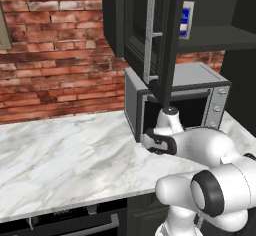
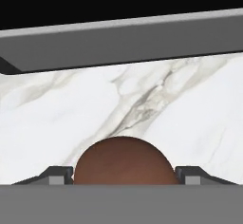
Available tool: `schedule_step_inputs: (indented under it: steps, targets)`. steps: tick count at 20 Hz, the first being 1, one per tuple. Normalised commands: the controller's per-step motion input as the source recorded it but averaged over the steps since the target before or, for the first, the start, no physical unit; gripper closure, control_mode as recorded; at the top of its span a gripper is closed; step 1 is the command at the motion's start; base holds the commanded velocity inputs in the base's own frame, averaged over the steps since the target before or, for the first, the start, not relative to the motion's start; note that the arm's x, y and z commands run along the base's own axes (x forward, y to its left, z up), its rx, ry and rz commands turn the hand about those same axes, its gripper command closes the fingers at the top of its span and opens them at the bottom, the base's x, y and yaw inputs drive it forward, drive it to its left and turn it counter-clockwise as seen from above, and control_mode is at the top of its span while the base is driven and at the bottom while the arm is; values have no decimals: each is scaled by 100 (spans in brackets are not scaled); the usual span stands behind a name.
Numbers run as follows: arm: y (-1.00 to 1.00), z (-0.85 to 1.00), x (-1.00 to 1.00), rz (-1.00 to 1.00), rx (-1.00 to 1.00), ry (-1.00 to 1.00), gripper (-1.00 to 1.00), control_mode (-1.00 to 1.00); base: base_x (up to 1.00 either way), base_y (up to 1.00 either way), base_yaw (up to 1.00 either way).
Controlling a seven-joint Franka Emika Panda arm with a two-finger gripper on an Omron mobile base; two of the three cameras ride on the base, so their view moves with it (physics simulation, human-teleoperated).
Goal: Pick the egg and butter from the fridge and place them by the bowl for mixing.
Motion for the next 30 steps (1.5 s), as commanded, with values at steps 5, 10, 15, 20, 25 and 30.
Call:
schedule_step_inputs:
  steps: [5, 10, 15, 20, 25, 30]
  targets:
    - [-7, -16, 15, 0, 0, 0, 100, -100, 0, 0, 0]
    - [-8, -12, 13, 0, 0, 0, 100, -100, 0, 0, 0]
    - [-1, -17, 2, 0, 0, -2, 100, -100, 0, 0, 0]
    - [-2, -15, -2, 0, 0, -7, -100, -100, 0, 0, 0]
    - [-4, -9, 0, 0, 0, -3, -100, -100, 0, 0, 0]
    - [-2, 3, 0, 0, 0, 0, -100, -100, 0, 0, 0]
